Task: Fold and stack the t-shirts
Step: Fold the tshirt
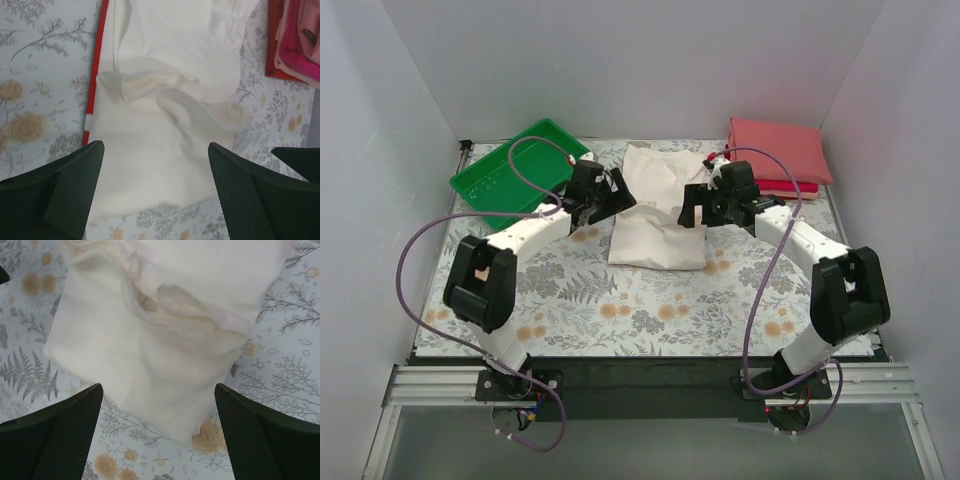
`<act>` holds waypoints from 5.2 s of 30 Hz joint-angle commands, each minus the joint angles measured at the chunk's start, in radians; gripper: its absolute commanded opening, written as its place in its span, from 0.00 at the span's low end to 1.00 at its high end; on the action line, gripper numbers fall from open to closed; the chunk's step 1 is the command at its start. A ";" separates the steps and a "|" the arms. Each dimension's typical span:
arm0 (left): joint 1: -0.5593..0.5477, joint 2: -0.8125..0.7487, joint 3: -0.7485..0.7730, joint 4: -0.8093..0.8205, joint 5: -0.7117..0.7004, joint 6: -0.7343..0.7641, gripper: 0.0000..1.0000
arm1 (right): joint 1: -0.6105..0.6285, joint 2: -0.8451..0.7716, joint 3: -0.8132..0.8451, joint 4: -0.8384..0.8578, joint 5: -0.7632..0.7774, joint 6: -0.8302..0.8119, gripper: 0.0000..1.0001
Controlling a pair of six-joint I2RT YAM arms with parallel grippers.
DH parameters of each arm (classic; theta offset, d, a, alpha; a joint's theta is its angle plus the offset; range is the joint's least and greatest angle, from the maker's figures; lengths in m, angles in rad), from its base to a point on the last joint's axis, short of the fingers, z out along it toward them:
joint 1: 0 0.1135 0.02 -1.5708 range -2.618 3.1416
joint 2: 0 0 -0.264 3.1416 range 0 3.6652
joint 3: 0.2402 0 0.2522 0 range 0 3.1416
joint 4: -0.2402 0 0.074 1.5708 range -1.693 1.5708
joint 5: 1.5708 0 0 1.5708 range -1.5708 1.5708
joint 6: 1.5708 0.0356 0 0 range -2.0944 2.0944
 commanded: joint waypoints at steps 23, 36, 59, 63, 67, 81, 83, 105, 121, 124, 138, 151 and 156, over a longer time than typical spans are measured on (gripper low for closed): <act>-0.011 -0.134 -0.407 0.243 0.200 -0.150 0.88 | -0.011 0.593 0.519 0.204 -0.247 0.062 0.98; -0.011 -0.404 -0.491 0.131 0.048 -0.150 0.89 | -0.048 0.061 0.185 0.101 -0.011 -0.032 0.98; -0.011 -0.217 -0.499 0.071 0.025 -0.184 0.68 | -0.071 -0.251 -0.592 0.371 -0.140 0.266 0.57; -0.013 -0.181 -0.493 0.071 0.033 -0.185 0.59 | -0.071 -0.202 -0.584 0.387 -0.138 0.269 0.52; -0.011 -0.146 -0.483 0.076 0.059 -0.182 0.46 | -0.073 -0.157 -0.575 0.399 -0.134 0.263 0.45; -0.013 -0.152 -0.537 0.070 0.093 -0.234 0.00 | -0.071 -0.123 -0.617 0.404 -0.207 0.237 0.01; -0.011 -0.177 -0.584 0.061 0.099 -0.248 0.00 | -0.069 -0.154 -0.665 0.404 -0.246 0.224 0.01; -0.240 -1.103 -0.974 -0.326 0.188 -0.464 0.00 | 0.299 -0.912 -1.013 -0.089 -0.166 0.436 0.01; -0.243 -1.117 -0.815 -0.300 0.023 -0.438 0.00 | 0.319 -0.949 -0.770 -0.112 -0.025 0.332 0.01; -0.245 -1.102 -0.783 -0.274 -0.074 -0.455 0.00 | 0.319 -0.932 -0.711 -0.113 0.024 0.310 0.01; -0.242 -0.875 -0.540 -0.211 -0.398 -0.444 0.00 | 0.305 -0.797 -0.434 -0.124 0.260 0.185 0.01; -0.189 -0.620 -0.316 -0.068 -0.535 -0.282 0.00 | 0.098 -0.579 -0.237 -0.101 0.120 0.048 0.01; -0.125 -0.514 -0.243 -0.055 -0.458 -0.259 0.00 | 0.033 -0.484 -0.200 -0.075 -0.032 0.020 0.01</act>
